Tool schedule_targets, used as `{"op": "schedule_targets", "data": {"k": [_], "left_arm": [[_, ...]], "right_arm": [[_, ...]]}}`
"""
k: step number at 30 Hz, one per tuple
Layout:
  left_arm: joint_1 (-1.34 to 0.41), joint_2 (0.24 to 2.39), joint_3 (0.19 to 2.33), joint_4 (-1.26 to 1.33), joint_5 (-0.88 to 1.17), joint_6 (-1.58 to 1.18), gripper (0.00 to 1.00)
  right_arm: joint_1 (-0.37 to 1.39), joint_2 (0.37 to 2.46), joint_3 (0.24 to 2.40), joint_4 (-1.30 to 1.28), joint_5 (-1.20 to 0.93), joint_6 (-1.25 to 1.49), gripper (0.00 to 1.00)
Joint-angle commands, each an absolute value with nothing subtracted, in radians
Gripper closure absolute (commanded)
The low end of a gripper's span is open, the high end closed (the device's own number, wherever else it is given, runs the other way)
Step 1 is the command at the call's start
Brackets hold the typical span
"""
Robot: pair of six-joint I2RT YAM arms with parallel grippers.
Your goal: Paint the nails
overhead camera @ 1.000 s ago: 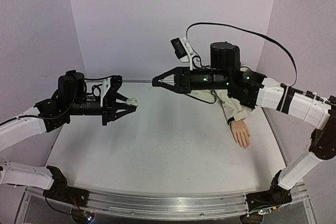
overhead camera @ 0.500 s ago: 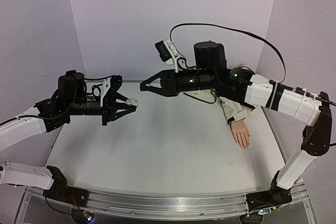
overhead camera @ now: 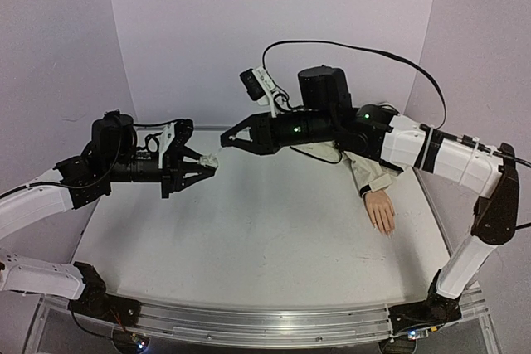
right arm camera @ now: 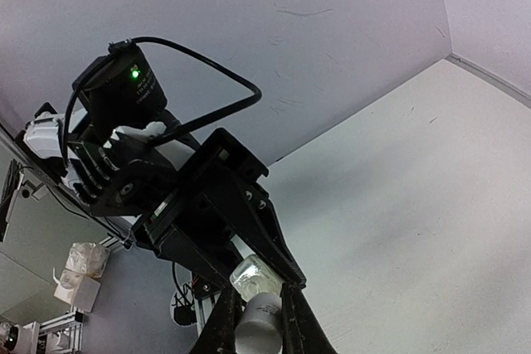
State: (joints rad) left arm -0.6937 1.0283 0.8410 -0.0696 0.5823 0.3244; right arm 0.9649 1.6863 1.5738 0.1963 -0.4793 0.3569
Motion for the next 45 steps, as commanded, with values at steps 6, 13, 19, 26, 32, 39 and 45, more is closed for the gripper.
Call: {"op": "schedule_targets", "data": {"k": [6,13,19,26,32,39,45], "left_arm": [[-0.692,1.030,0.849,-0.013,0.585,0.332,1.00],[-0.692,1.029,0.850,-0.013,0.580,0.334,1.00],[-0.692,1.032,0.848,-0.013,0.579,0.333,1.00],[-0.692,1.030,0.846,-0.013,0.576,0.335,1.00],[-0.692,1.029,0.847,-0.012,0.578,0.335,1.00],[-0.692,1.026,0.847,-0.013,0.578,0.335,1.00],[-0.692,1.023,0.845,-0.013,0.576,0.336,1.00]], "right_arm": [[0.983,1.676,1.630,0.210,-0.450,0.323,1.00],[0.984,1.634,1.602,0.230,-0.428,0.314,1.00],[0.990,1.624,1.578,0.254,-0.441,0.313,1.00],[0.994,1.597,1.551,0.290,-0.449,0.312,1.00],[0.994,1.624,1.552,0.282,-0.444,0.324,1.00],[0.994,1.642,1.571,0.281,-0.443,0.324,1.00],[0.994,1.657,1.574,0.273,-0.445,0.327,1.00]]}}
